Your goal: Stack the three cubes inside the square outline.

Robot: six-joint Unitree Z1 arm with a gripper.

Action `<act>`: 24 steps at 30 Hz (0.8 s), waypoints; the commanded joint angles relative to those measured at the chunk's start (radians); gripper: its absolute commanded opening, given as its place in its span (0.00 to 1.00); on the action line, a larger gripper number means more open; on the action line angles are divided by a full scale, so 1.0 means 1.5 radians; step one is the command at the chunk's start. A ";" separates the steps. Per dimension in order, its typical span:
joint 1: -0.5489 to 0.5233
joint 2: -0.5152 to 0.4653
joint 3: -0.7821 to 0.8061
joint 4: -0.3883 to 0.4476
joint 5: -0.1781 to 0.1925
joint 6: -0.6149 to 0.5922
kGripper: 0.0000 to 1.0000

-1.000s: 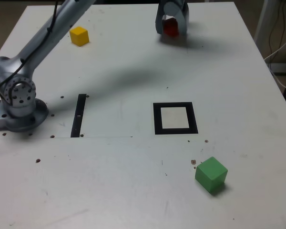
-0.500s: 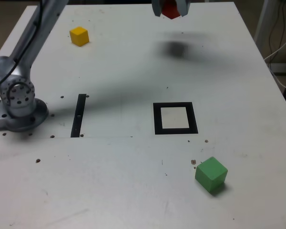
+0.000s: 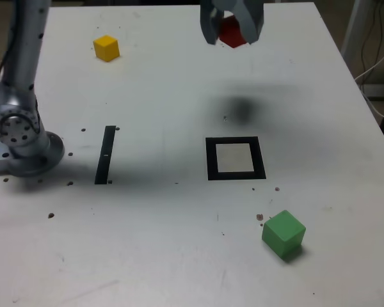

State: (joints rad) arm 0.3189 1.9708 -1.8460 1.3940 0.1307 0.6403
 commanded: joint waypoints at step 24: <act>-0.283 -0.084 0.336 -0.220 -0.016 -0.216 0.39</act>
State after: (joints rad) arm -0.1034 1.8409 -1.3475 1.0724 0.1089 0.3198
